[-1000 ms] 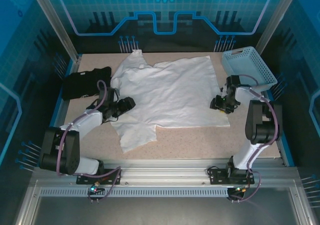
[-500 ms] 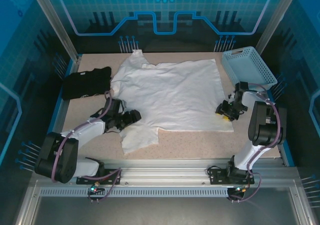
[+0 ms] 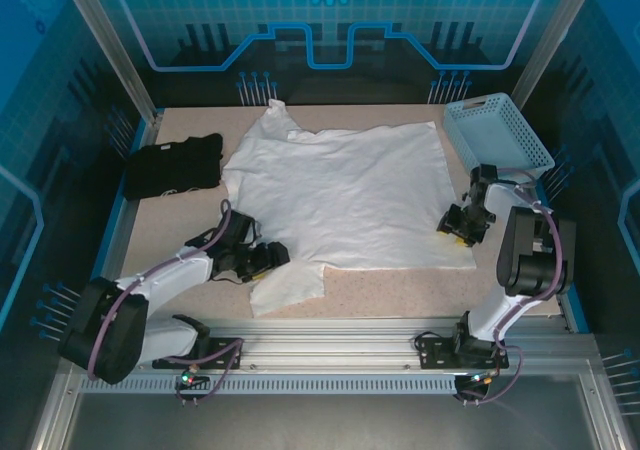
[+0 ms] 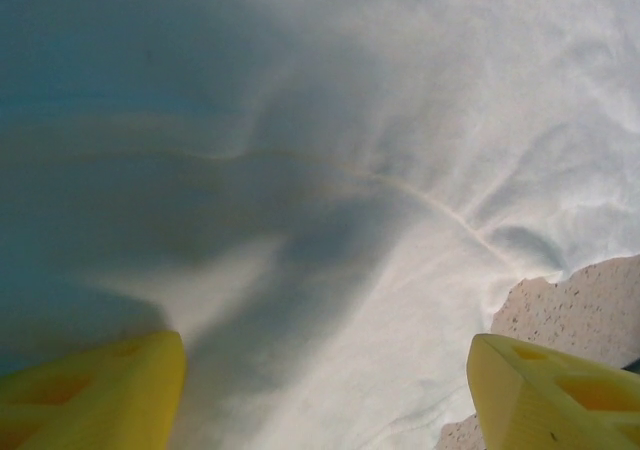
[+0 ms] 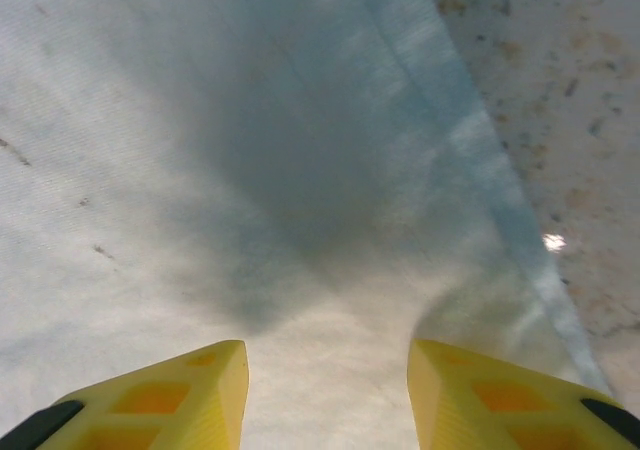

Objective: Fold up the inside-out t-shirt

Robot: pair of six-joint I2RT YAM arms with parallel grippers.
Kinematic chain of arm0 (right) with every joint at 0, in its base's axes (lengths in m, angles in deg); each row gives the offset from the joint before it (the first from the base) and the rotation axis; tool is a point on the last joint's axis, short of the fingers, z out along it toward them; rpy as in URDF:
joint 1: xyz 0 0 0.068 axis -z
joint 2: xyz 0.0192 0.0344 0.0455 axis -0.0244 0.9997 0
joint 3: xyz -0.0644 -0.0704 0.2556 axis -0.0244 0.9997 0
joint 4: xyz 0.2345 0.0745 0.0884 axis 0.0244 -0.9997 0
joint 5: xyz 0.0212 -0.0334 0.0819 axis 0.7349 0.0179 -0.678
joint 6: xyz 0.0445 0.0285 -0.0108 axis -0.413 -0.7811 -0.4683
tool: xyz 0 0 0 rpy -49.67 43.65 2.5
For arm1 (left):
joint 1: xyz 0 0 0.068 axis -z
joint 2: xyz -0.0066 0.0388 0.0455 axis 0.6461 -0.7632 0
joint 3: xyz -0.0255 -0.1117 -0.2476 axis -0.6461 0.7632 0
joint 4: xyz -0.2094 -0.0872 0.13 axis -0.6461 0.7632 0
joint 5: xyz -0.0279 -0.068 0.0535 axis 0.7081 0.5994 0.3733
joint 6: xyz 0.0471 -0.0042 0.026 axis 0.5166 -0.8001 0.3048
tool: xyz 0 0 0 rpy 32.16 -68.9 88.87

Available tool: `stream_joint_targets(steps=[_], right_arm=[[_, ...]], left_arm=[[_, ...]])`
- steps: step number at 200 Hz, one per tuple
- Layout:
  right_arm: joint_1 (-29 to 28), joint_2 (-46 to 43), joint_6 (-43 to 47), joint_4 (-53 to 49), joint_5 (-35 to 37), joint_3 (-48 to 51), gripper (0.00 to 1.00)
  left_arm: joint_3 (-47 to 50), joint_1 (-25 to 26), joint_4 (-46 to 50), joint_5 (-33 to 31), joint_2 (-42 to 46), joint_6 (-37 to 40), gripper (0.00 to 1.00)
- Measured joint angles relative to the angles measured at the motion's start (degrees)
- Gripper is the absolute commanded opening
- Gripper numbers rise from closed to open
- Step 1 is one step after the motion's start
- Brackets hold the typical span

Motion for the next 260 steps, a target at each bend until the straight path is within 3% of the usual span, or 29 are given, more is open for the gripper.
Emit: stream_joint_targets(steps=[48,88,112,144,204,260], right_arm=[[-0.1,-12.7,0.5,-2.5,2.7,2.5,0.55],[-0.1,-16.3,-0.6,-3.0,2.7,10.4,0.55],[-0.1,-16.1,-1.2,-3.3,2.1,11.9,0.55],[-0.1,-15.6,-1.2,-2.4,2.0,11.9,0.55],[0.2,-15.6,-1.2,-1.7,2.0,11.9,0.55],[2.8,-15.6,-1.2,-1.6,1.7,11.9,0.55]], left_arm=[[-4.9,1.3,10.6,-6.3,11.6,0.8,0.75],[-1.4,11.4,21.1,-11.1,20.0,-5.7,0.71],[0.2,15.9,24.9,-13.0,18.7,-9.4,0.64],[1.1,17.1,25.2,-13.4,13.2,-11.3,0.53],[2.9,19.9,22.6,-13.4,7.8,-11.6,0.47],[3.9,21.9,22.8,-16.1,7.4,-12.9,0.22]])
